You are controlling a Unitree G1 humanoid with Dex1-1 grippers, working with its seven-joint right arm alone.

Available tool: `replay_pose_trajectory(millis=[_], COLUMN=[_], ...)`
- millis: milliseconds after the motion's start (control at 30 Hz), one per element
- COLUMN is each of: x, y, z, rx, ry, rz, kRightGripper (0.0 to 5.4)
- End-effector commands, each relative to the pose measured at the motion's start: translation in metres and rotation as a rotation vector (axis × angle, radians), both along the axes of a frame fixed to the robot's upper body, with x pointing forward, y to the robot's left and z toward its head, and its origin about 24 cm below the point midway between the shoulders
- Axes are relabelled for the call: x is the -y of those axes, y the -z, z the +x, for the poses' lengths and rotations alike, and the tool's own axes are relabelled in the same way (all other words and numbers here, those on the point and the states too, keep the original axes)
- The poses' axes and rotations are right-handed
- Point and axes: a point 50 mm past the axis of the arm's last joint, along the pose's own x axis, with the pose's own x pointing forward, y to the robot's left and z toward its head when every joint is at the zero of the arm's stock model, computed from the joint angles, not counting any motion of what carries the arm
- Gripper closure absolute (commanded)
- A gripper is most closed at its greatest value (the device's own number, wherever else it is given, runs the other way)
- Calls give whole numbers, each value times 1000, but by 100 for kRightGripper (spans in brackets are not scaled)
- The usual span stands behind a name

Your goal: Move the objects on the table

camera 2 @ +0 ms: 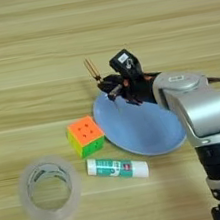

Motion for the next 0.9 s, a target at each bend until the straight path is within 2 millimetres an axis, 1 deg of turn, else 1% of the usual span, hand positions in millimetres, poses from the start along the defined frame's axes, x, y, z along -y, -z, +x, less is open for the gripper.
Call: replay_pose_trajectory(millis=[33, 167, 333, 533, 800, 833, 900], x=[12, 20, 26, 35, 39, 40, 40], y=[-28, -23, -14, 0, 19, 20, 20], z=[3, -1, -8, -19, -22, -22, -21], rx=[127, 104, 69, 5, -64, -70, -74], ry=[-28, -40, -67, -80, -73, -67, -64], rz=[-71, -107, -137, -167, -160, -156, -152], kRightGripper=[464, 464, 464, 464, 464, 435, 406])
